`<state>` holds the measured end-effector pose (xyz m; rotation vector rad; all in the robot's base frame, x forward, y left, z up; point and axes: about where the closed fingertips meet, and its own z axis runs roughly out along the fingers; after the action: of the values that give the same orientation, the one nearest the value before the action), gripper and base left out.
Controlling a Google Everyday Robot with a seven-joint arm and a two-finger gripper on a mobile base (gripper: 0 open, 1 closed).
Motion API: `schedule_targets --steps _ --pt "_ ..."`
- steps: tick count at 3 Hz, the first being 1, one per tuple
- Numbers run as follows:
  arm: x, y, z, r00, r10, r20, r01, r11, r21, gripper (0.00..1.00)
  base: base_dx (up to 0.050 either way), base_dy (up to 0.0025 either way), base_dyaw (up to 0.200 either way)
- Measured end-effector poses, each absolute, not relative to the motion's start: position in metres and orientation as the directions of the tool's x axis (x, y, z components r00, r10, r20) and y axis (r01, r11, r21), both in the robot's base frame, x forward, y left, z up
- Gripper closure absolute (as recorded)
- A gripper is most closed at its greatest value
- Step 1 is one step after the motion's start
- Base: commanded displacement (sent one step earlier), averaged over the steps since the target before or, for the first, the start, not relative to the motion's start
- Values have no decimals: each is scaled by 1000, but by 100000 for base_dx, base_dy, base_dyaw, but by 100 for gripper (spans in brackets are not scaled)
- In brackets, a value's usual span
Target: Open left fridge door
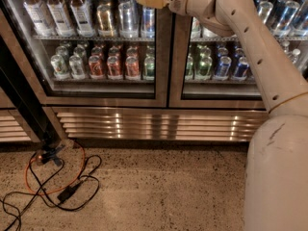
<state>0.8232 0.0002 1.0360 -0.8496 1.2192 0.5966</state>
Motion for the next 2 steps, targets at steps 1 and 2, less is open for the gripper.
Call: schedule_targets --steps 1,2 --pt "822 -5 1038 260 -44 -965 -789 567 -238 56 0 0 0" --pt "822 -5 1038 260 -44 -965 -789 567 -238 80 0 0 0"
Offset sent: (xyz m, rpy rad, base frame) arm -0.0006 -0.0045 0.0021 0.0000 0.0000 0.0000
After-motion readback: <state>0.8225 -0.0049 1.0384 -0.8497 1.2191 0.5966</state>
